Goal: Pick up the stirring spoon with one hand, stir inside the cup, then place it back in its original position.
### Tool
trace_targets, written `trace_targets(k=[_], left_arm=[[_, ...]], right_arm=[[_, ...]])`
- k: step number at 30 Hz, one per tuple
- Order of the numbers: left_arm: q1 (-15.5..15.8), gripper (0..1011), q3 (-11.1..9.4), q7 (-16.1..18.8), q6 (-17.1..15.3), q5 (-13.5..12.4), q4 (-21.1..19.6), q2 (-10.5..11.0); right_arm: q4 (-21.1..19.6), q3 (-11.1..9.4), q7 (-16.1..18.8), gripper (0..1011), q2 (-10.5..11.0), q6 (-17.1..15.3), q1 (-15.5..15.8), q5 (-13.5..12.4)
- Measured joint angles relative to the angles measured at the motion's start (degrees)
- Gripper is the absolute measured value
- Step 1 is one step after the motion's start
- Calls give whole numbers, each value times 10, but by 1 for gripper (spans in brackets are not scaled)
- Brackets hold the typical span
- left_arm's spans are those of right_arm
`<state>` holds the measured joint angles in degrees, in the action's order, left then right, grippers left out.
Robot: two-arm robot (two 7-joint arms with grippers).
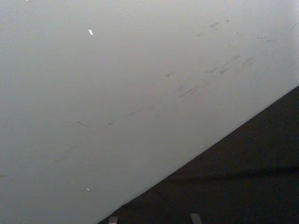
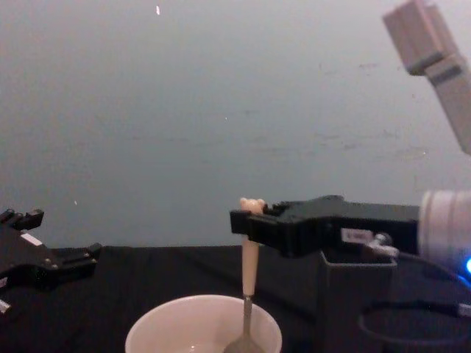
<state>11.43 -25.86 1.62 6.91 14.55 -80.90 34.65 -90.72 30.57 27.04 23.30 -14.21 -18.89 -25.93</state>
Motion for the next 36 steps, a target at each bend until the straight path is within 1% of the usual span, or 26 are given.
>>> trace_targets(k=[1, 2, 3, 6, 10, 14, 19, 22, 25, 27, 29, 32, 36], left_arm=[[0, 1001, 0, 0, 0, 0, 0, 0], [0, 1001, 0, 0, 0, 0, 0, 0], [0, 1001, 0, 0, 0, 0, 0, 0], [0, 1001, 0, 0, 0, 0, 0, 0], [0, 1001, 0, 0, 0, 0, 0, 0], [0, 1001, 0, 0, 0, 0, 0, 0], [0, 1001, 0, 0, 0, 0, 0, 0], [0, 1001, 0, 0, 0, 0, 0, 0], [0, 1001, 0, 0, 0, 0, 0, 0], [0, 1001, 0, 0, 0, 0, 0, 0], [0, 1001, 0, 0, 0, 0, 0, 0], [0, 1001, 0, 0, 0, 0, 0, 0], [0, 1001, 0, 0, 0, 0, 0, 0]], right_arm=[[-8, 0, 5, 218, 9, 0, 5, -3], [-8, 0, 5, 221, 9, 0, 5, -3], [-14, 0, 8, 218, 16, 1, 9, -6], [-26, 3, 13, 218, 26, 2, 15, -10], [-33, 10, 15, 218, 29, 3, 18, -13], [-37, 19, 14, 218, 27, 2, 16, -15], [-37, 28, 10, 221, 19, 1, 10, -14], [-30, 35, 3, 218, 10, -1, 2, -12], [-14, 40, -8, 218, -7, -5, -12, -5], [-10, 41, -11, 218, -11, -6, -15, -3], [5, 41, -21, 218, -25, -9, -26, 1], [22, 40, -31, 218, -37, -12, -36, 5], [41, 36, -41, 218, -48, -13, -45, 11]])
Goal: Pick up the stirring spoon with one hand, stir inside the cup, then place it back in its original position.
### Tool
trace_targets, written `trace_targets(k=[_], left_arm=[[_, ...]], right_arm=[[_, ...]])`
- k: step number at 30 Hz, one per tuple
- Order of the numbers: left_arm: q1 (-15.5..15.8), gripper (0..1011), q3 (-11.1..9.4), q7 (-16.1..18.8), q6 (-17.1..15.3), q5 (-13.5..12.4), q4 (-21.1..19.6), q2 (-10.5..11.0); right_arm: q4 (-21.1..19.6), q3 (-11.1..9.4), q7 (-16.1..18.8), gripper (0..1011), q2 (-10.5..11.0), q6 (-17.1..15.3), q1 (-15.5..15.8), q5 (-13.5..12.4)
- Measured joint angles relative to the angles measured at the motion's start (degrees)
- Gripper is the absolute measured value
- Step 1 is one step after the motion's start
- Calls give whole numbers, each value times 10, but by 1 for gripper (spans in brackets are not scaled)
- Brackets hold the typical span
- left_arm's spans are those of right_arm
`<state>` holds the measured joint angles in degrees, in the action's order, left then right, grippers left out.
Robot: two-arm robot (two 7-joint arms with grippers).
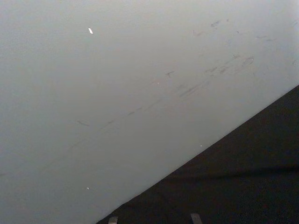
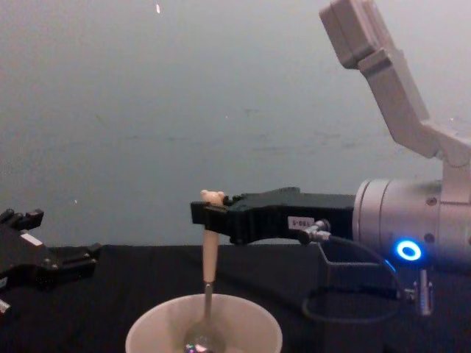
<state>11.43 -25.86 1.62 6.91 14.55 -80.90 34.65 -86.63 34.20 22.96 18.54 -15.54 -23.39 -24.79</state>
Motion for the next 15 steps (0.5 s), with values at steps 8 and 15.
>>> trace_targets(k=[8, 15], left_arm=[[0, 1001, 0, 0, 0, 0, 0, 0], [0, 1001, 0, 0, 0, 0, 0, 0]], right_arm=[[12, -17, 5, 221, 10, 3, 0, 4], [-4, -37, 20, 218, 36, 7, 15, -9]])
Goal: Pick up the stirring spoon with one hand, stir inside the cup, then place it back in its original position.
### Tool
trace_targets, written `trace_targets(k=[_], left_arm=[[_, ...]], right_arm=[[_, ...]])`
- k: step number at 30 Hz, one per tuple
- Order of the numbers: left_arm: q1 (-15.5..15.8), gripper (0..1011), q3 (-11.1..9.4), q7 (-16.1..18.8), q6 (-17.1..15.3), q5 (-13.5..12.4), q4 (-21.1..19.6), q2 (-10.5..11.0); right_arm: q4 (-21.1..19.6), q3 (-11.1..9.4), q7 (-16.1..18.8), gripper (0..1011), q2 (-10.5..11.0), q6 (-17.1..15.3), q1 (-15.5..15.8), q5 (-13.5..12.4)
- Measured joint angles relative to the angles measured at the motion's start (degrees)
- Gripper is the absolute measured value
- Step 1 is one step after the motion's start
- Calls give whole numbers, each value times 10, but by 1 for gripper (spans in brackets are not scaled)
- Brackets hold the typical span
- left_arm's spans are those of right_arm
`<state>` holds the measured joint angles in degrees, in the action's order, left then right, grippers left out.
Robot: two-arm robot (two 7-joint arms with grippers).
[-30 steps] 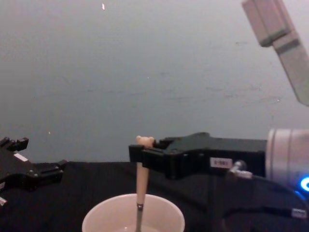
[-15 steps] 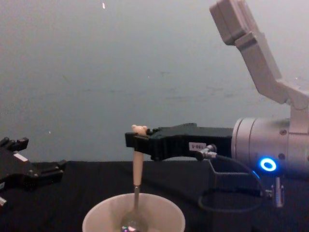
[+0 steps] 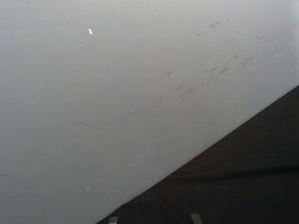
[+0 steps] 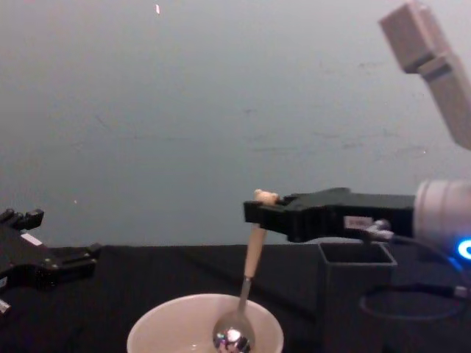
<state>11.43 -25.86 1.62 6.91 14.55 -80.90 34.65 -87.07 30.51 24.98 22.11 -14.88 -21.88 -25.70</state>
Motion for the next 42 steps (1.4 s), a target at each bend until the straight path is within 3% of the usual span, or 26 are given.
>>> trace_targets(k=[9, 15, 22, 32, 42], left_arm=[[0, 1002, 0, 0, 0, 0, 0, 0], [0, 1001, 0, 0, 0, 0, 0, 0], [0, 1002, 0, 0, 0, 0, 0, 0], [0, 1001, 0, 0, 0, 0, 0, 0], [0, 1001, 0, 0, 0, 0, 0, 0]], right_arm=[[-48, -13, 19, 218, 41, -6, 35, -27], [-80, 1, 32, 218, 66, -7, 56, -36], [-97, 14, 35, 218, 74, -7, 61, -42], [-97, 37, 30, 218, 62, -9, 49, -36], [-55, 56, 6, 218, 17, -11, 15, -7]])
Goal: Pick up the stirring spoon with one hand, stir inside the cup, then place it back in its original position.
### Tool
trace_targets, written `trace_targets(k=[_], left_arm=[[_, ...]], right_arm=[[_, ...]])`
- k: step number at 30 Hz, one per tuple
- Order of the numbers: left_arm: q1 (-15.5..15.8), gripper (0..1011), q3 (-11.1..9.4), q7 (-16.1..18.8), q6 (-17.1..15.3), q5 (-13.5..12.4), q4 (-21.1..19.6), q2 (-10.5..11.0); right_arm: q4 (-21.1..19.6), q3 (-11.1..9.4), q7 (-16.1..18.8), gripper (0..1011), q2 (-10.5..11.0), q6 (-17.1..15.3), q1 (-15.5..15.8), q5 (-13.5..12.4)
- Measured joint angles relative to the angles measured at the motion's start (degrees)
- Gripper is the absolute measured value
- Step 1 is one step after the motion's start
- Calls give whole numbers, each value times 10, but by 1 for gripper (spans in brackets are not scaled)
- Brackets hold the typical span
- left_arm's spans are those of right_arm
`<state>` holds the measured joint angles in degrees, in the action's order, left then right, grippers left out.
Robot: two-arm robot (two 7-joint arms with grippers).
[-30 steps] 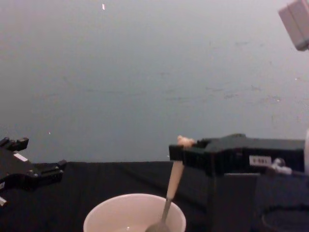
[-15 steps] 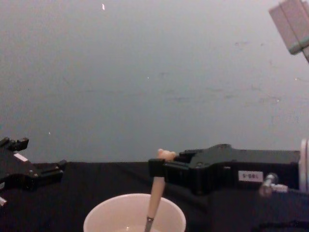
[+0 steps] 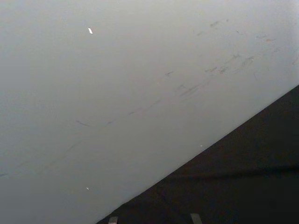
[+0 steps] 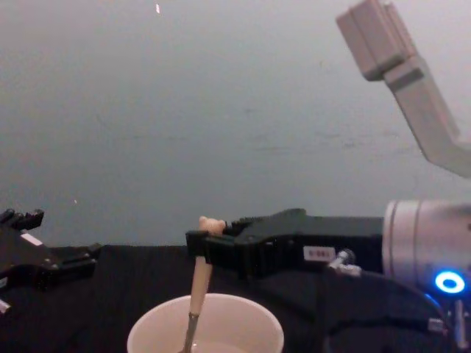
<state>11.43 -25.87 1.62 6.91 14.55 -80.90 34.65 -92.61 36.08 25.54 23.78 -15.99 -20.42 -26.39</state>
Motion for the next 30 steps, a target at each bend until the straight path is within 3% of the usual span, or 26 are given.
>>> trace_targets(k=[10, 23, 30], left_arm=[[0, 1001, 0, 0, 0, 0, 0, 0], [0, 1002, 0, 0, 0, 0, 0, 0], [0, 1001, 0, 0, 0, 0, 0, 0]], right_arm=[[29, -16, -13, 218, -18, -6, -16, 7], [-5, -40, 1, 218, 13, -13, 7, -14], [-12, -44, -2, 218, 14, -17, 8, -26]])
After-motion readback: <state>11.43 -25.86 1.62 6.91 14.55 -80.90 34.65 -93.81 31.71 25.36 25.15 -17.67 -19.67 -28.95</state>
